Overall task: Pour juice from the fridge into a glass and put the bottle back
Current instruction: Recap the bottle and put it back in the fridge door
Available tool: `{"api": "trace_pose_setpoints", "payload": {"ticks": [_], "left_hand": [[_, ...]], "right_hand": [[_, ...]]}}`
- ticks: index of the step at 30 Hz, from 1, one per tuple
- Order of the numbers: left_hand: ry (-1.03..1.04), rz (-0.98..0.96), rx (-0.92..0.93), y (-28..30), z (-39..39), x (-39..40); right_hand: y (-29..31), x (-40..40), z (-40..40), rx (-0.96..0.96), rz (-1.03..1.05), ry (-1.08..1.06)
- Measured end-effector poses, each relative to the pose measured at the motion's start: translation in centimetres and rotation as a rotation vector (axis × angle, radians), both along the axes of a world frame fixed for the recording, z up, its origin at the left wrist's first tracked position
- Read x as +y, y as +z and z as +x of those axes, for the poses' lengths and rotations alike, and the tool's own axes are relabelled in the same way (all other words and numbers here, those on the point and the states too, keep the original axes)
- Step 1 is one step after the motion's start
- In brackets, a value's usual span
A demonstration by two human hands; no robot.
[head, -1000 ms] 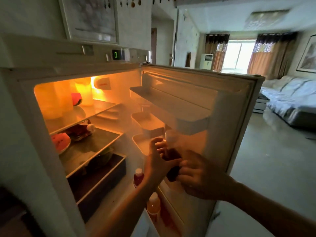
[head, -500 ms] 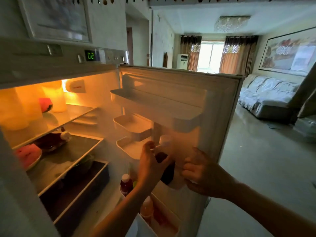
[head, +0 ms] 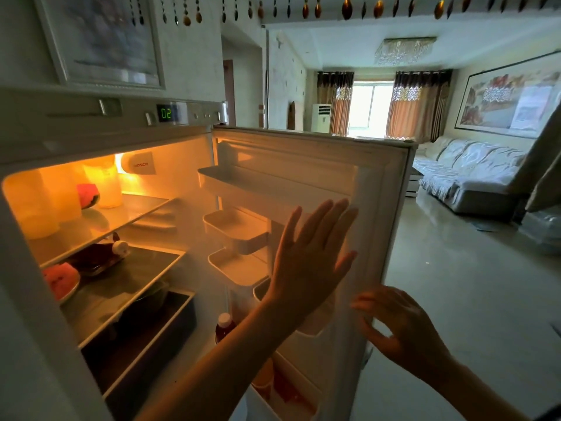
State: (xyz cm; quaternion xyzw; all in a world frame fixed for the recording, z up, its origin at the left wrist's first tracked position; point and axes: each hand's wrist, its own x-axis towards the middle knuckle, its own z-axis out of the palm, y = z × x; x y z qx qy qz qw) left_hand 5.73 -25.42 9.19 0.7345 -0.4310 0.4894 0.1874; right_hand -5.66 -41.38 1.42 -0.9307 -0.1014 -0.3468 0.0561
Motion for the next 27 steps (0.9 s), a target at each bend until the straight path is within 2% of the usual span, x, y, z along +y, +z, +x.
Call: {"api": "trace_pose_setpoints", "payload": {"ticks": [5, 7, 9, 13, 15, 19, 22, 24, 27], "left_hand": [[0.154, 0.022, 0.041, 1.5, -0.8, 0.3], [0.148, -0.042, 0.09, 1.8, -0.9, 0.9], [0.165, -0.091, 0.107, 1.5, -1.0, 2.1], [0.26, -0.239, 0.114, 0.8, -2.0, 5.0], [0.288, -0.248, -0.006, 0.6, -3.2, 5.9], [0.325, -0.046, -0.326, -0.1, -5.6, 6.9], [0.512, 0.146, -0.316, -1.6, -5.1, 9.4], [0.655, 0.246, -0.273, -2.7, -4.2, 12.2], [0.763, 0.326, -0.26, -3.9, -3.6, 16.6]], "right_hand": [[-2.0, -0.9, -1.4, -0.097, 0.314, -0.091], [-2.9, -1.5, -1.7, -0.064, 0.461, -0.129], [-4.2, -2.0, -1.7, 0.017, 0.5, -0.167], [-6.5, -1.0, -0.8, 0.251, 0.351, -0.141], [-7.2, 0.6, 0.0, 0.363, 0.262, -0.086], [-8.2, 5.1, 1.6, 0.523, 0.099, 0.093], [-9.6, 8.6, 2.3, 0.607, -0.007, 0.25], [-11.3, 10.9, 2.8, 0.536, -0.117, 0.347], [-13.5, 14.8, 3.4, 0.467, -0.201, 0.522]]}}
